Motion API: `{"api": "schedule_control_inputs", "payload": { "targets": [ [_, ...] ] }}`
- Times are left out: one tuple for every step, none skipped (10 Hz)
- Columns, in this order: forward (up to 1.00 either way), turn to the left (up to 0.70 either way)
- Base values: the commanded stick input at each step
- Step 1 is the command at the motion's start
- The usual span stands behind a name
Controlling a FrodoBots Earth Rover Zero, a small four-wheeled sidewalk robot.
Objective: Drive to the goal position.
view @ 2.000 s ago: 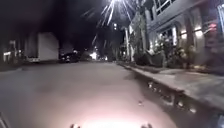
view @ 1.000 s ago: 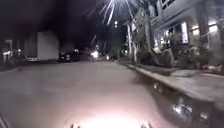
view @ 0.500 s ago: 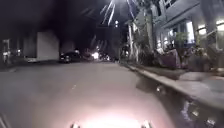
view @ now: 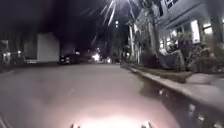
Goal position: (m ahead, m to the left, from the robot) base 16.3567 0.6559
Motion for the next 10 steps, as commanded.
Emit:
{"api": "schedule_control_inputs", "payload": {
  "targets": [
    [0.7,-0.35],
    [0.7,-0.24],
    [0.7,-0.05],
    [0.7,0.0],
    [0.7,0.0],
    [0.7,0.0],
    [0.7,0.0],
    [0.7,0.0],
    [0.7,0.0],
    [0.7,0.0]
  ]
}}
